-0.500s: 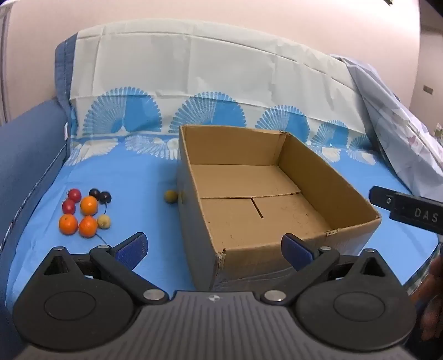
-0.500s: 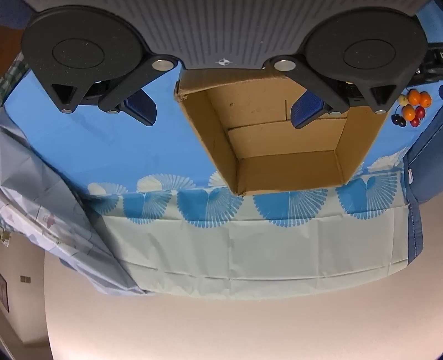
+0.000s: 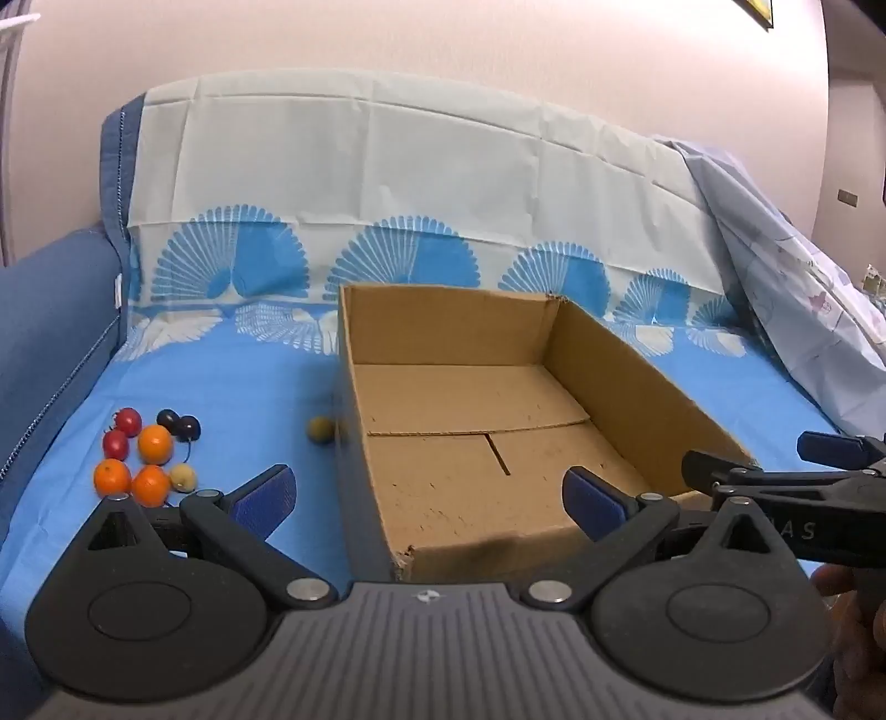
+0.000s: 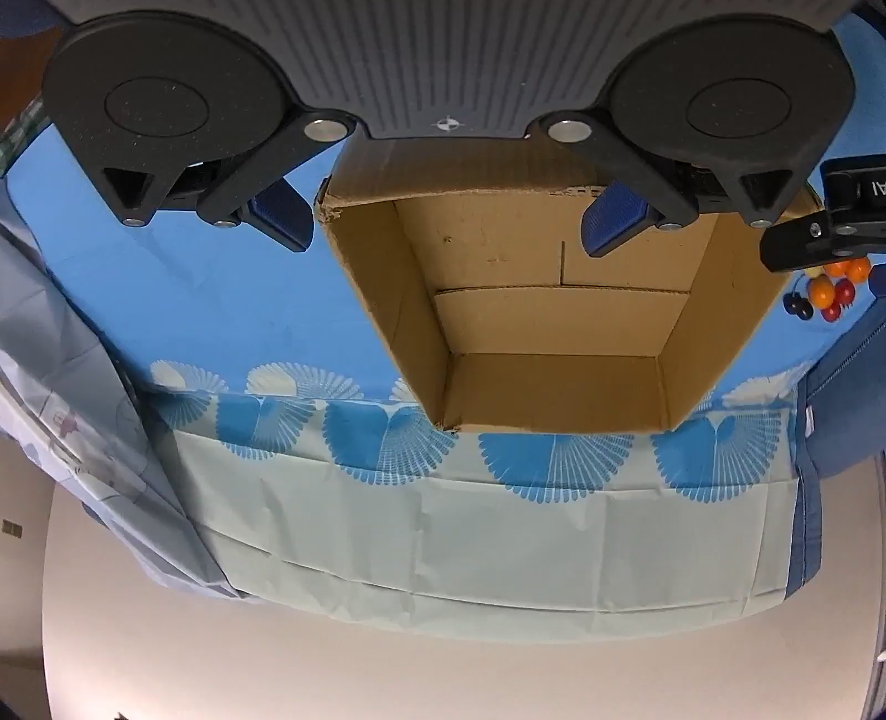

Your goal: Organize fruits

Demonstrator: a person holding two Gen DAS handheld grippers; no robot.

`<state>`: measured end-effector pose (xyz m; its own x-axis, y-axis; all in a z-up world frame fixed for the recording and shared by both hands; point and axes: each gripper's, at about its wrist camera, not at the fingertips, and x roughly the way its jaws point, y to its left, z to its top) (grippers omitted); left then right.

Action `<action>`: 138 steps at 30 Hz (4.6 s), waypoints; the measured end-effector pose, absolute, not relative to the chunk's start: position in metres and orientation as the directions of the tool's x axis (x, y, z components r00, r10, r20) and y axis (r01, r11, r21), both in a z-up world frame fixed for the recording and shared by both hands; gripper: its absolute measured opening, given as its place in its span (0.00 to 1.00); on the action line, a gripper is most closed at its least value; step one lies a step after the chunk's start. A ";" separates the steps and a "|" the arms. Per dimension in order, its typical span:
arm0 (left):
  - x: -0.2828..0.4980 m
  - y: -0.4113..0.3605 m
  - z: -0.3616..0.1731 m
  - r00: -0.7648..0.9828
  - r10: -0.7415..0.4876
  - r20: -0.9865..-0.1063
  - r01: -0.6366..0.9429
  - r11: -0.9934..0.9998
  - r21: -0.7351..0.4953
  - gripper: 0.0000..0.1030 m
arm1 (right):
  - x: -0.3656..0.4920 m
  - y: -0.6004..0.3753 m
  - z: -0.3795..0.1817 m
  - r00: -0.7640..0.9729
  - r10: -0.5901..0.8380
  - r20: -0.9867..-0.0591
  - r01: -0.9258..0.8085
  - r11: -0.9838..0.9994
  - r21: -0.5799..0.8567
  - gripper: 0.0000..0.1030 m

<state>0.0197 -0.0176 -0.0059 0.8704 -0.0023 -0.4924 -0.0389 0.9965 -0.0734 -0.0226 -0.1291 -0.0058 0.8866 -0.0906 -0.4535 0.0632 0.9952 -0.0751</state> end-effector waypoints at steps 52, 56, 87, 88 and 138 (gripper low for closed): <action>0.021 -0.026 -0.010 0.865 -0.068 -0.497 0.032 0.996 -0.080 0.97 | -0.020 -0.112 -0.006 0.902 -0.072 -0.427 0.049 0.997 -0.065 0.54; 0.016 -0.026 -0.008 0.876 -0.092 -0.473 0.065 0.995 -0.073 0.60 | -0.021 -0.110 -0.004 0.906 -0.065 -0.418 0.046 0.997 -0.054 0.47; 0.009 0.246 -0.007 0.679 0.017 -0.734 -0.143 0.984 -0.110 0.27 | -0.016 0.070 0.002 0.729 0.444 -0.522 -0.515 0.857 0.009 0.39; 0.010 0.247 -0.013 0.671 0.025 -0.741 -0.158 0.981 -0.111 0.27 | -0.021 0.084 -0.008 0.712 0.431 -0.554 -0.547 0.835 -0.054 0.39; 0.111 0.278 -0.071 0.739 0.118 -0.663 -0.394 0.874 -0.284 0.30 | 0.064 0.169 -0.097 0.573 0.304 -0.761 -0.575 0.811 -0.109 0.41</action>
